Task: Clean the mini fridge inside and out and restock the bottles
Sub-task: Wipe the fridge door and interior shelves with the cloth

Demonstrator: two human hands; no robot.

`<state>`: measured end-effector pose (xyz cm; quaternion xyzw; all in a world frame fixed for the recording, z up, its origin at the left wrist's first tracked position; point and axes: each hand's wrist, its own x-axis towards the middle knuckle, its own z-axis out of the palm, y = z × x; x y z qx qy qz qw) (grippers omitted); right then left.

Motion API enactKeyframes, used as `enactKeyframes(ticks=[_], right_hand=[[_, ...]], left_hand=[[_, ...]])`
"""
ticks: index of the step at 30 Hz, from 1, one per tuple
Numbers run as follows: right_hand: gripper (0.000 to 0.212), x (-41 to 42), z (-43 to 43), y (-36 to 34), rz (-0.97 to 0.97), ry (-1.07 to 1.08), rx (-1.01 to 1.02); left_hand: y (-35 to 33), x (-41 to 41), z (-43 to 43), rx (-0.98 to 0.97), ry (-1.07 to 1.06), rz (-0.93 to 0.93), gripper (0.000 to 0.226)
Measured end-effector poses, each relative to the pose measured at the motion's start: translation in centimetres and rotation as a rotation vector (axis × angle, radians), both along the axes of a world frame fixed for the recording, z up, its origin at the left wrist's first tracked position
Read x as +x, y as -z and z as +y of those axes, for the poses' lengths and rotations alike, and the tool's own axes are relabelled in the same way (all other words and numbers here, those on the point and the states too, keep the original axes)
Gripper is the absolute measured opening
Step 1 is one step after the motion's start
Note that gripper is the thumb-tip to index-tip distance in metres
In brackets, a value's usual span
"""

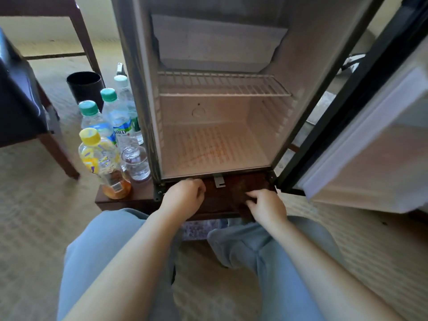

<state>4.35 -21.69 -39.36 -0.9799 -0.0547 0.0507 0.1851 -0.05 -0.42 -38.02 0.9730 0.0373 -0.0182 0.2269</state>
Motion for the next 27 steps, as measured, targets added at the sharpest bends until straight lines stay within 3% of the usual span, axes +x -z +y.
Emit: enactKeyframes(ticks=[4, 8, 11, 13, 19, 23, 27], right_hand=[[0.024, -0.8, 1.0, -4.0, -0.15, 0.087, 0.281], [0.024, -2.4, 2.9, -6.8, -0.21, -0.073, 0.221], [0.024, -2.6, 3.9, -8.2, -0.425, 0.002, 0.412], [0.024, -2.4, 4.7, -8.1, -0.324, -0.05, 0.359], [0.029, -0.5, 4.1, -5.9, -0.158, 0.067, 0.31], [0.028, 1.9, 3.1, -5.7, -0.308, 0.303, 0.574], [0.026, 7.0, 2.7, -5.2, -0.378, 0.352, 0.56]], left_hand=[[-0.1, -2.2, 0.8, -0.011, -0.064, -0.007, 0.023], [-0.3, -3.0, 1.6, -0.008, -0.134, -0.031, 0.025], [-0.3, -3.1, 2.2, -0.018, -0.185, -0.053, 0.024], [-0.3, -3.0, 2.3, -0.033, -0.196, -0.063, 0.024], [-0.1, -2.2, 2.5, -0.059, -0.157, -0.104, 0.025], [0.2, -0.8, 2.7, -0.057, -0.098, -0.124, 0.024], [0.8, 1.6, 2.4, -0.014, -0.018, -0.101, 0.026]])
